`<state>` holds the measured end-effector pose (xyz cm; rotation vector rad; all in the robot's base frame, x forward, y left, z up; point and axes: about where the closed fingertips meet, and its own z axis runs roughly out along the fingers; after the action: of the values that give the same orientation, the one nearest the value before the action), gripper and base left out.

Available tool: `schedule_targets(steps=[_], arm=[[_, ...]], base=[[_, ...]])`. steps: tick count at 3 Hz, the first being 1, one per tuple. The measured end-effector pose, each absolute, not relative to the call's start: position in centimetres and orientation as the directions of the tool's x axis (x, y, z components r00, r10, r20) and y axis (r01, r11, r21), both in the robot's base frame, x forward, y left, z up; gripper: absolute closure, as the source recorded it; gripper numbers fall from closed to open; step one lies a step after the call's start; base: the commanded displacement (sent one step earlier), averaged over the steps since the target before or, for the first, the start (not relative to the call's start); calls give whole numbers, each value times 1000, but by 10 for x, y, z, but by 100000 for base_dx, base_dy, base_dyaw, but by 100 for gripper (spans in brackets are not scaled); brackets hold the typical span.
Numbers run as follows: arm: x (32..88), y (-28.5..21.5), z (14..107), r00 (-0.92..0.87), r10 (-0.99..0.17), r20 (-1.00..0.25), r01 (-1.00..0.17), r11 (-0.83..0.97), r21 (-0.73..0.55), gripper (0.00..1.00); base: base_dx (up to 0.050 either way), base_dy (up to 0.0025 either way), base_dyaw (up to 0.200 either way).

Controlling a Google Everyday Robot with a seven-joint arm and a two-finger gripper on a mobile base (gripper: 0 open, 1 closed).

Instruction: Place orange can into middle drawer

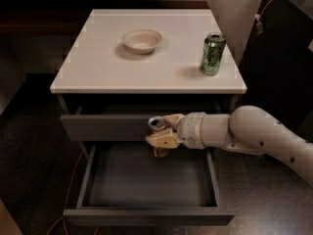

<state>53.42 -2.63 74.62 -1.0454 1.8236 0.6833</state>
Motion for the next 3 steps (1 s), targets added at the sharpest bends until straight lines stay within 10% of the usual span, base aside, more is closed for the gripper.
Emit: schedule_targets(steps=[3], arm=[[549, -51, 644, -192, -333, -923, -890, 456, 21, 100]], base=[[0, 0, 0]])
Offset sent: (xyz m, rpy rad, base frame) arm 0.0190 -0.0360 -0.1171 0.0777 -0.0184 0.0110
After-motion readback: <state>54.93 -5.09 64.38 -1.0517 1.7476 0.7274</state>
